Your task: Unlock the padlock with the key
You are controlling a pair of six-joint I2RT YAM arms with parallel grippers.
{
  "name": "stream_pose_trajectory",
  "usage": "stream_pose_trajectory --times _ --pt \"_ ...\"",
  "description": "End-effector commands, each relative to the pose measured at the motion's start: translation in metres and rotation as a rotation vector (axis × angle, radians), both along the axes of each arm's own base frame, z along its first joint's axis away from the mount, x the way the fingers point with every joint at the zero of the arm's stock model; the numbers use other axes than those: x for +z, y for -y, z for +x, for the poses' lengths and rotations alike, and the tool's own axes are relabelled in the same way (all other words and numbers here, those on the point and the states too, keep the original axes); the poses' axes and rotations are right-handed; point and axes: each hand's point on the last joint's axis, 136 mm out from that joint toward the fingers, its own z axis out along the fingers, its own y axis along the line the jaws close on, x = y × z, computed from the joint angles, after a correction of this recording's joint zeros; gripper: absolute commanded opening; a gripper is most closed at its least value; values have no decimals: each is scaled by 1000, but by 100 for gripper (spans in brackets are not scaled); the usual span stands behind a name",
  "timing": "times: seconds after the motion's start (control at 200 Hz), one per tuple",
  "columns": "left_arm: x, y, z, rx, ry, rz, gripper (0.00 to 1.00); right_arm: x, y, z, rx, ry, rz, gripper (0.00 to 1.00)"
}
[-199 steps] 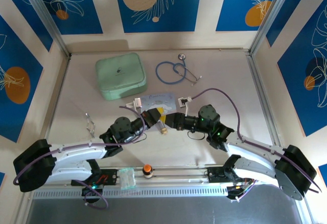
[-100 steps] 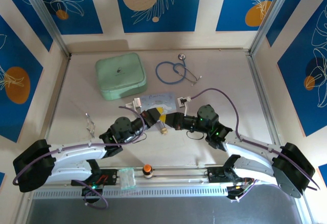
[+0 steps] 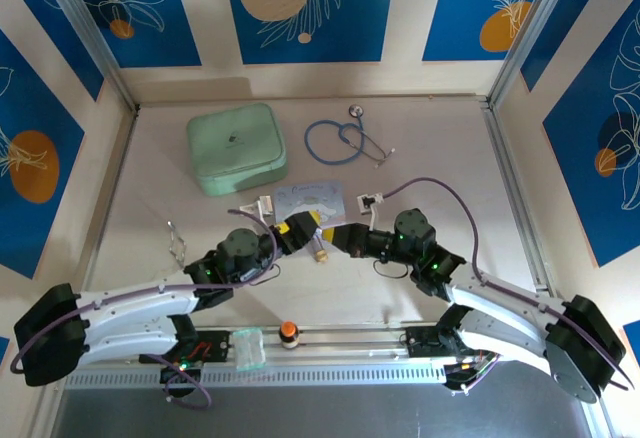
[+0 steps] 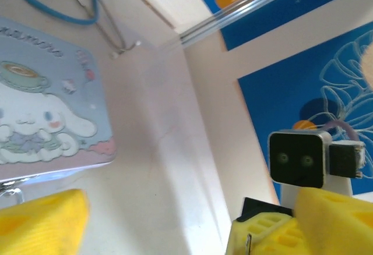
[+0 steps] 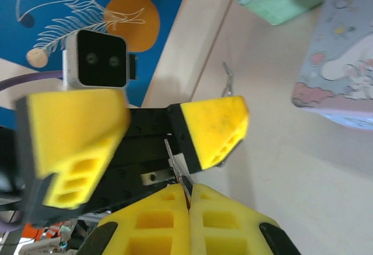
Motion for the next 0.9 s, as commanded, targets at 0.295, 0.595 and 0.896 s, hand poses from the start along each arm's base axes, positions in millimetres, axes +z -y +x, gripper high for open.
stream_pose_trajectory --times 0.295,0.595,0.896 --pt "-79 4 7 -22 -135 464 90 -79 52 5 -158 -222 -361 0" --pt "-125 29 18 -34 -198 555 70 -98 59 2 -153 -268 -401 0" --pt "-151 34 21 -1 -221 591 60 -108 66 -2 -170 -294 -391 0"
